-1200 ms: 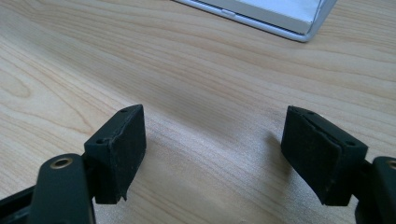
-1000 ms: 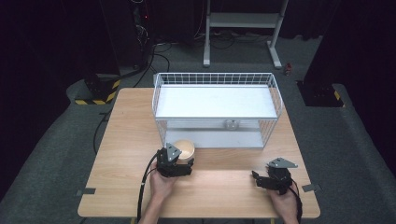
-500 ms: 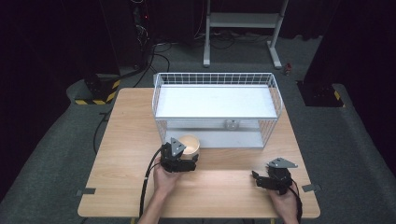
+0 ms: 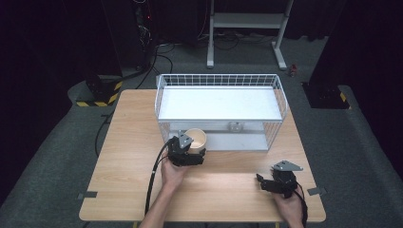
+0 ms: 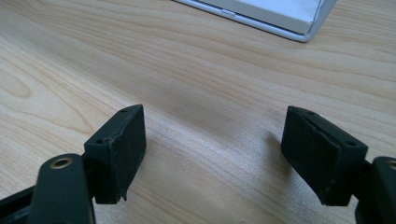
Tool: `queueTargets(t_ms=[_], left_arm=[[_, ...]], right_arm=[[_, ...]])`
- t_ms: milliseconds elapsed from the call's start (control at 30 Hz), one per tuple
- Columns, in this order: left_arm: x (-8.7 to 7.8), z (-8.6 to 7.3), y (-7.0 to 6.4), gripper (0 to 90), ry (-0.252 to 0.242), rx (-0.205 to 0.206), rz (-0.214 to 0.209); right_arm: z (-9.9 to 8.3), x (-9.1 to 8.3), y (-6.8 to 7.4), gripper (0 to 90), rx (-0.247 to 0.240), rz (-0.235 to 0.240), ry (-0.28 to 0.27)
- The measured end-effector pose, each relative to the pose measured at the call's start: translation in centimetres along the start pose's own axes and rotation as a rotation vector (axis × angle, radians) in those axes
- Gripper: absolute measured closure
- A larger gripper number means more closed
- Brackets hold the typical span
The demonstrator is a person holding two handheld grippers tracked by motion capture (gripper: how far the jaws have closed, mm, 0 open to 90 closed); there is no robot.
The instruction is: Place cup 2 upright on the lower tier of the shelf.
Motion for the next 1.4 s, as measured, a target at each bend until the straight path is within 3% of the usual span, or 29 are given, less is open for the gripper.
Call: queueTargets(t_ms=[233,500,967,1267,1400], left_arm=[[1.3,0.6,-0.1,9.3,0.021,0.004,0.018],[2.5,0.6,0.1,9.4,0.027,-0.024,0.023],[3.5,1.1,0.3,9.2,0.029,0.006,0.038],[3.6,1.3,0.3,9.2,0.042,-0.021,0.034],[3.5,1.2,0.4,3.8,0.049,-0.015,0.05]], right_arm=[[0.0,0.0,0.0,22.3,-0.005,0.0,-0.001],[0.0,0.0,0.0,22.3,-0.003,0.0,-0.001],[0.0,0.0,0.0,22.2,0.0,0.0,0.0],[0.0,0.0,0.0,22.2,0.0,-0.002,0.0],[0.0,0.0,0.0,22.3,0.0,-0.002,0.0]])
Point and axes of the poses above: each handheld gripper's, and its own axes: x roughly forward along the jaws, z roughly out of its top, y roughly to its left, the point moved 4 cm from there along x, roughly forward along the jaws, and after that the axes turned 6 degrees about z, right-handed, at the moved point
